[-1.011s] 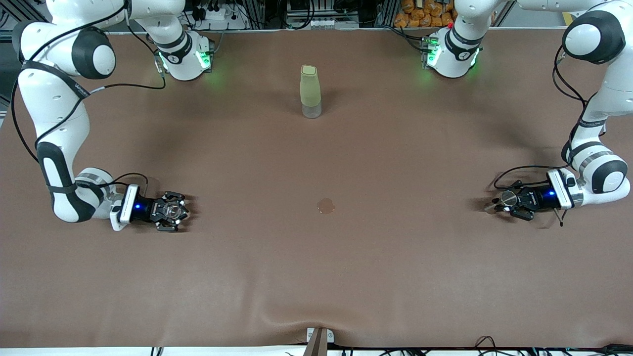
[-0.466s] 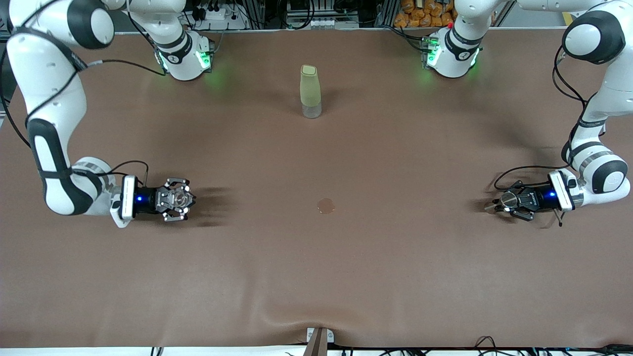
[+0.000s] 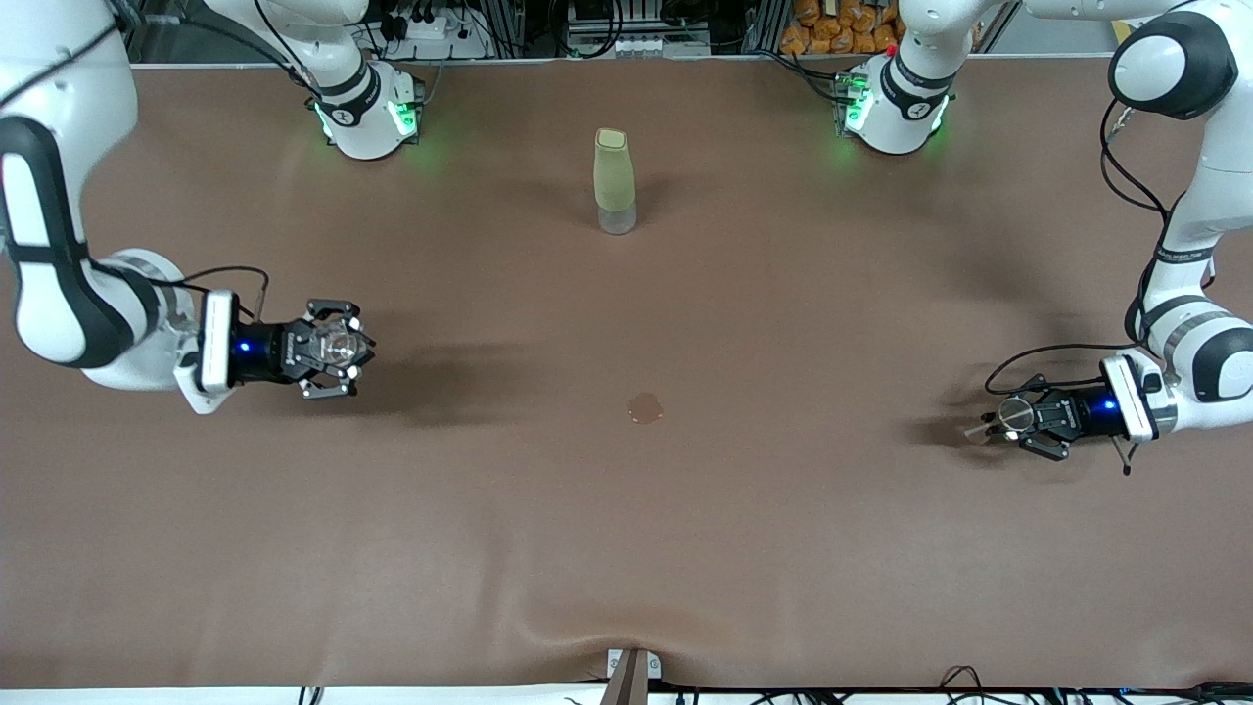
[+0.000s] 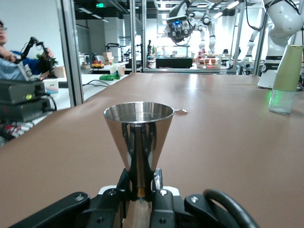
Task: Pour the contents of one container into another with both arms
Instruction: 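Lift the jigger with the left gripper while the right gripper brings the glass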
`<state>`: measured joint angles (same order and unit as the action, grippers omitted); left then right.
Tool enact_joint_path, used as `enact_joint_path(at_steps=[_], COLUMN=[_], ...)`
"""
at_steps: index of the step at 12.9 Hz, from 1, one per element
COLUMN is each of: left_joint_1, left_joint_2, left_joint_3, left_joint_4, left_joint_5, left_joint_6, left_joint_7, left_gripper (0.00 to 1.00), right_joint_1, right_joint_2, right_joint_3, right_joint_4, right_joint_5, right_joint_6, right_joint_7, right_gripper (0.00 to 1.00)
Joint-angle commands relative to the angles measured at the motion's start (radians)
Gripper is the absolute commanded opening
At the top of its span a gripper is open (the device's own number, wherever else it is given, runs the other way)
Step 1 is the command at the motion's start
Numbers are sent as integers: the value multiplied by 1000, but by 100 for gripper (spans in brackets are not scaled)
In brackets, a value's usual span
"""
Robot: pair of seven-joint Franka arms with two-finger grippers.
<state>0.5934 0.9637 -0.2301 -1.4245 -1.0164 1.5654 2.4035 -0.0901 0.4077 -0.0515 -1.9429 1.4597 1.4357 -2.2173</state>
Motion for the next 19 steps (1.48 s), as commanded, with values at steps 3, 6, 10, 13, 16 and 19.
enact_joint_path(at_steps=[3,6,10,13,16,19], left_joint_1=[-23,-119,-283,-357,-377,-415], left_joint_2=[-22,-25,-45,-60,-65,-66], left_joint_3=[-60,-61,-87,-162,-286,-346], left_joint_4=[-1,-2,1,-1,-10,-11], left_joint_5=[32,59,48,-2,-19,-30], left_joint_6=[-10,-10,-1,124,269,381], left_joint_7=[-4,-3,-13,-20,-24,-42], left_gripper=[0,0,0,0,0,0], right_joint_1=[47,79,164,236,315,407], right_joint_2=[-112,-113,-109,-98,-75,-34], right_joint_3=[-27,-34,-68,-68,-67,-67], right_joint_4=[-90,-102,-102,-103,-117,-129], right_joint_5=[71,77,93,152,253,390], right_joint_6=[17,22,55,104,147,202], right_joint_7=[54,53,47,2,-51,-120], right_gripper=[0,0,0,0,0,0])
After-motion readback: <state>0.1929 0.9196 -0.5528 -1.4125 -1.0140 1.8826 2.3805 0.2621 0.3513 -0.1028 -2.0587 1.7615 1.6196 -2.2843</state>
